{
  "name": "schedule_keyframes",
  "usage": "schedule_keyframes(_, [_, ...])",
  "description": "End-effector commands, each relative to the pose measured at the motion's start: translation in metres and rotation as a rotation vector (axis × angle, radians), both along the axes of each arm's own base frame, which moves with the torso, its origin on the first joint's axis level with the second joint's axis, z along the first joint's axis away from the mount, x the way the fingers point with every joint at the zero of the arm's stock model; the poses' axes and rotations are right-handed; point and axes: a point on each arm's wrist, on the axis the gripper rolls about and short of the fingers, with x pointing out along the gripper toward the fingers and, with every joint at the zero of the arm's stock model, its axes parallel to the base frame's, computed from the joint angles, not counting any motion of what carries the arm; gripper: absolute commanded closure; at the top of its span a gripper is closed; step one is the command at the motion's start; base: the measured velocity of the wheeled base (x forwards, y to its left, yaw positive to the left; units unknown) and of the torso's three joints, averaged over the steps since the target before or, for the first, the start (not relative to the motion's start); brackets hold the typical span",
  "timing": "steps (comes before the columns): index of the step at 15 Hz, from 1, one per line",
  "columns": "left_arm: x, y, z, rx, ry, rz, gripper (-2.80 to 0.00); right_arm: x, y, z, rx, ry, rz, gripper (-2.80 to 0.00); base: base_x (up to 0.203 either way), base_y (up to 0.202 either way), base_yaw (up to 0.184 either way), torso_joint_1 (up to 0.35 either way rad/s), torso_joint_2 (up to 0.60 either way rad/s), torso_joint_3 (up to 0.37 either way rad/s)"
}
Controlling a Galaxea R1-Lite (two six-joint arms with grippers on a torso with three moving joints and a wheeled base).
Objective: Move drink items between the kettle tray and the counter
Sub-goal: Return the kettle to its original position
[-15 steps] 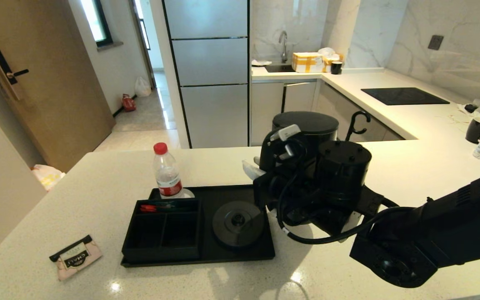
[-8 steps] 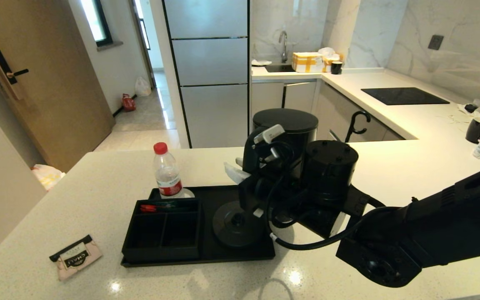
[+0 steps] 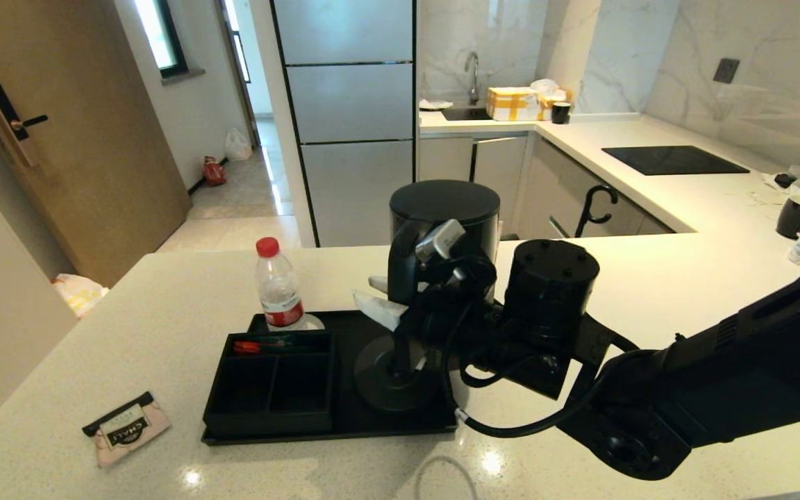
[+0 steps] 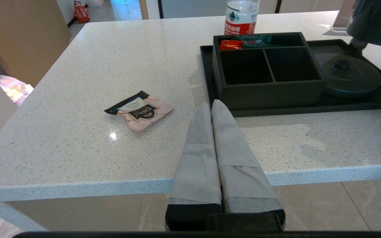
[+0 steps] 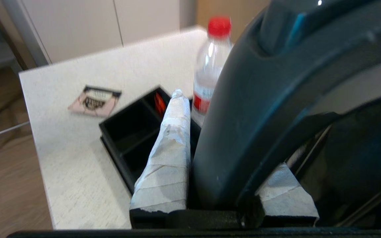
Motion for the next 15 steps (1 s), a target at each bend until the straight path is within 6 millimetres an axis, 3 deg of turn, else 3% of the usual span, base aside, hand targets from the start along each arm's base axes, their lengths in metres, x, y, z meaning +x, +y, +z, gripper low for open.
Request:
schedule_keyframes(1, [0.000, 0.000, 0.000, 0.000, -0.002, 0.000, 0.00, 0.003, 0.004, -0.009, -0.015, 0.003, 0.012, 0.00, 0.000, 0.000, 0.000, 0.000, 0.00, 0.000])
schedule_keyframes(7, [0.000, 0.000, 0.000, 0.000, -0.002, 0.000, 0.00, 0.005, 0.010, -0.012, -0.018, 0.009, 0.049, 0.00, 0.000, 0.000, 0.000, 0.000, 0.00, 0.000])
schedule_keyframes(15, [0.000, 0.000, 0.000, 0.000, -0.002, 0.000, 0.00, -0.006, 0.032, -0.022, -0.021, 0.014, 0.141, 0.00, 0.000, 0.000, 0.000, 0.000, 0.00, 0.000])
